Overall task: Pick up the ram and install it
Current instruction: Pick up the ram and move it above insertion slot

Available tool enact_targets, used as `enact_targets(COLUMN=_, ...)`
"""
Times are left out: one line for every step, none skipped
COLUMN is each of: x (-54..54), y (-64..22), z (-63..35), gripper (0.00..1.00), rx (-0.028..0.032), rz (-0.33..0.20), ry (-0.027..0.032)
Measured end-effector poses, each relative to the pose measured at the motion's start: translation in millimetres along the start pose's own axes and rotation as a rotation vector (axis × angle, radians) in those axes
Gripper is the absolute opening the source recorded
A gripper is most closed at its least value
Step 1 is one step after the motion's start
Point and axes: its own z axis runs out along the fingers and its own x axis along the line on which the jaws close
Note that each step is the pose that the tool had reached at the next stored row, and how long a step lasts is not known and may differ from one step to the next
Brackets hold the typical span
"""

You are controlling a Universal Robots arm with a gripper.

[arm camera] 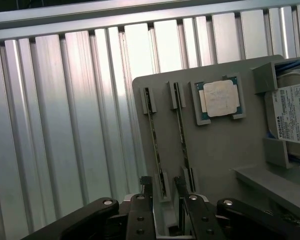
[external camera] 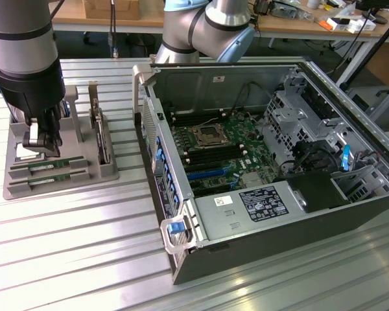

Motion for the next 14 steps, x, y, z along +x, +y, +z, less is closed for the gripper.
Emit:
enact_targets(x=0.0, y=0.0, z=0.6, gripper=0.3, rx=0.0, rz=0.0, ry=0.0)
enact_targets(x=0.1, y=0.0, z=1.0, gripper=0.3, rx=0.0, rz=0.0, ry=0.0)
enact_targets(x=0.1, y=-0.1, z=1.5, gripper=0.3, rx=0.0, rz=0.0, ry=0.0)
enact_targets(x=0.2, y=-0.2, z=2.6, gripper=0.3, rx=0.0001, rz=0.0, ry=-0.0001)
enact_targets(x=0.2, y=-0.2, z=3.6, gripper=0.3, rx=0.0, rz=0.0, ry=0.0)
enact_targets(x=0.3, y=-0.2, z=4.4, gripper=0.3, rx=0.0, rz=0.0, ry=0.0)
enact_targets(x=0.3, y=-0.3, z=5.3, gripper=0.3, rx=0.0, rz=0.0, ry=0.0)
enact_targets(x=0.4, y=-0.3, z=6.3, gripper=0.3, rx=0.0, rz=0.0, ry=0.0)
enact_targets(x=0.4, y=-0.4, z=6.9, gripper=0.3, rx=0.0, rz=0.0, ry=0.0)
enact_targets(x=0.4, y=-0.4, z=7.4, gripper=0.3, rx=0.0001, rz=0.0, ry=0.0)
enact_targets(x=0.5, y=-0.4, z=8.4, gripper=0.3, rx=0.0, rz=0.0, ry=0.0)
enact_targets(x=0.5, y=-0.4, z=9.2, gripper=0.3, rx=0.0001, rz=0.0, ry=0.0)
enact_targets(x=0.5, y=-0.4, z=9.9, gripper=0.3, rx=0.0, rz=0.0, ry=0.0)
enact_targets(x=0.6, y=-0.5, z=10.9, gripper=0.3, rx=0.0, rz=0.0, ry=0.0)
